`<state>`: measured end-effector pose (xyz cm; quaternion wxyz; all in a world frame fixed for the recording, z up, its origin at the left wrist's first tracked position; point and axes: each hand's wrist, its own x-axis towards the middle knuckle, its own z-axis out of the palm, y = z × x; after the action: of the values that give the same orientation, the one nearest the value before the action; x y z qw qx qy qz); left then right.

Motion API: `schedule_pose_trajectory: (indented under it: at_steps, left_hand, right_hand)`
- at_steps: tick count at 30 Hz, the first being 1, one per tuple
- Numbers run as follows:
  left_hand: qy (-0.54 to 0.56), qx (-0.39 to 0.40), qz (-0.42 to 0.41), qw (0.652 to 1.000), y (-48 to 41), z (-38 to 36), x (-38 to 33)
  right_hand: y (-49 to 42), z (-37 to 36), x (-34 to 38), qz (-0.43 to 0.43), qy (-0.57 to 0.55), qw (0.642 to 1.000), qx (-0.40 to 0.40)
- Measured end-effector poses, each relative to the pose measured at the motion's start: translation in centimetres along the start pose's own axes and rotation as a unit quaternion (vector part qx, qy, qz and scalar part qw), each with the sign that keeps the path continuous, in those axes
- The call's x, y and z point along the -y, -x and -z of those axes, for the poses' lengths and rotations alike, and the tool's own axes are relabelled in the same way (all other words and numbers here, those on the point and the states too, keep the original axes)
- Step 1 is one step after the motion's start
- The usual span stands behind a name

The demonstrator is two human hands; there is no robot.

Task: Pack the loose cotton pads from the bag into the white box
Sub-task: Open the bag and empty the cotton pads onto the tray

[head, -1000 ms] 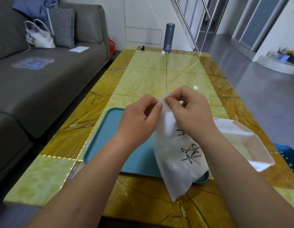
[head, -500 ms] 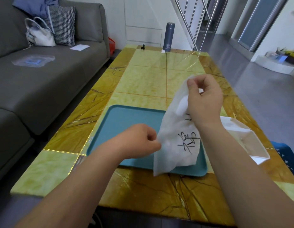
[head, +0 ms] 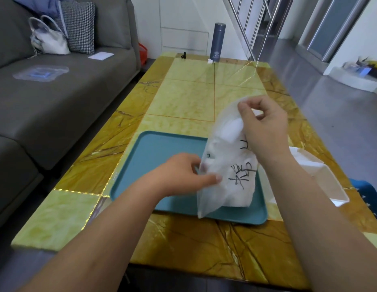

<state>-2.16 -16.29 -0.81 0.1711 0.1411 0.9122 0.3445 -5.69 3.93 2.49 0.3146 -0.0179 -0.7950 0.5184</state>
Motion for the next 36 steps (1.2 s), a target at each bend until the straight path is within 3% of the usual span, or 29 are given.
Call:
schedule_pose_trajectory:
  at_steps: [3, 5, 9, 14, 16, 19, 22, 25, 28, 32, 36]
  left_hand:
    - [0.214, -0.081, 0.022, 0.973, -1.3, -0.1, -0.7]
    - [0.240, -0.090, 0.032, 0.966, -2.1, -0.5, -0.6]
    - [0.130, -0.118, 0.033, 0.984, -3.3, -1.6, 0.5]
    - [0.093, -0.236, -0.034, 0.967, -3.6, -1.2, -0.4]
    - [0.047, -0.195, -0.031, 0.979, -3.5, -1.1, -0.3]
    - [-0.054, -0.138, 0.044, 0.988, -3.7, -1.4, 0.5]
    - [-0.053, -0.146, 0.086, 0.984, -3.9, -1.2, 0.8]
    - [0.016, -0.164, 0.075, 0.983, -3.9, -0.4, 0.5]
    - [0.097, -0.202, 0.066, 0.972, -3.6, 0.3, 0.0]
    - [0.217, -0.293, 0.022, 0.931, -3.6, 1.2, -0.4]
    - [0.250, -0.289, -0.032, 0.924, -3.7, 1.1, -0.4]
  right_hand:
    - [0.9, -0.5, 0.1, -0.007, 0.010, 0.998, 0.059]
    - [1.7, -0.6, -0.5, -0.034, 0.065, 0.992, 0.106]
    - [3.6, 0.2, -2.5, -0.118, 0.181, 0.959, 0.183]
    - [3.1, 1.4, -3.4, -0.310, 0.104, 0.925, 0.193]
    - [2.4, 1.4, -3.7, -0.345, 0.070, 0.912, 0.209]
    - [2.2, 0.9, -3.9, -0.379, 0.016, 0.892, 0.247]
    - [2.6, 0.2, -4.1, -0.381, -0.022, 0.888, 0.255]
    - [2.8, 0.0, -4.5, -0.383, -0.114, 0.886, 0.236]
    - [2.4, 0.1, -4.4, -0.335, -0.199, 0.896, 0.212]
    - [1.4, 0.4, -3.6, -0.253, -0.259, 0.911, 0.199]
    - [1.1, 0.7, -2.9, -0.200, -0.264, 0.914, 0.235]
